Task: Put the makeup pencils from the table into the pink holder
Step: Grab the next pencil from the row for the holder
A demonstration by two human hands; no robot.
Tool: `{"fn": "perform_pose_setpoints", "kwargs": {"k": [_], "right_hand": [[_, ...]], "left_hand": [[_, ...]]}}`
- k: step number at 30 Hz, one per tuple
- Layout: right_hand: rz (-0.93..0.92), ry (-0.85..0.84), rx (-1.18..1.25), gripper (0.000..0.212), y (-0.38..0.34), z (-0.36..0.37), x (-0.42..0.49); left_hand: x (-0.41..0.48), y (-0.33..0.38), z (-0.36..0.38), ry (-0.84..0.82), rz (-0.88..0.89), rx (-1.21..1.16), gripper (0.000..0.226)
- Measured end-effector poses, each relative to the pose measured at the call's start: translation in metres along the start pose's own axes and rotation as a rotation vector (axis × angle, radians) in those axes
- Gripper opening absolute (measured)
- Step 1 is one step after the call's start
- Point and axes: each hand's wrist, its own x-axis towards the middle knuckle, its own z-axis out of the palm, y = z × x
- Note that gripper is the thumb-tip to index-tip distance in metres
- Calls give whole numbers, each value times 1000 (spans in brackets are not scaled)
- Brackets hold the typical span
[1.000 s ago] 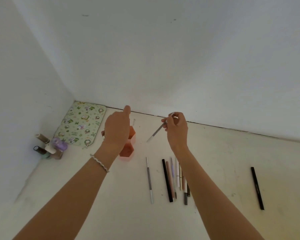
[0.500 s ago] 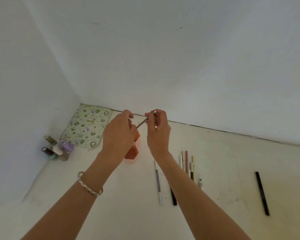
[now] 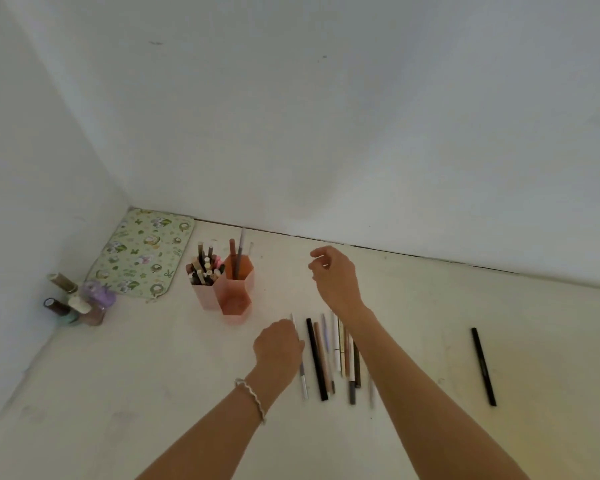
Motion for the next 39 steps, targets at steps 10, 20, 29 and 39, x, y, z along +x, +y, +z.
{"fn": "perform_pose_setpoints", "kwargs": {"k": [10, 20, 29, 39], "right_hand": [[129, -344, -722, 38, 60, 14, -22], [35, -227, -698, 21, 78, 37, -30], [-205, 426, 262, 6, -21, -13, -3], [-355, 376, 404, 7, -46, 9, -7]], "left_hand": [[2, -5, -28, 215, 111, -316, 11], [-27, 15, -156, 897, 618, -886, 73], [1, -16, -155, 858, 353, -852, 61], [36, -47, -143, 687, 148, -113, 19]]}}
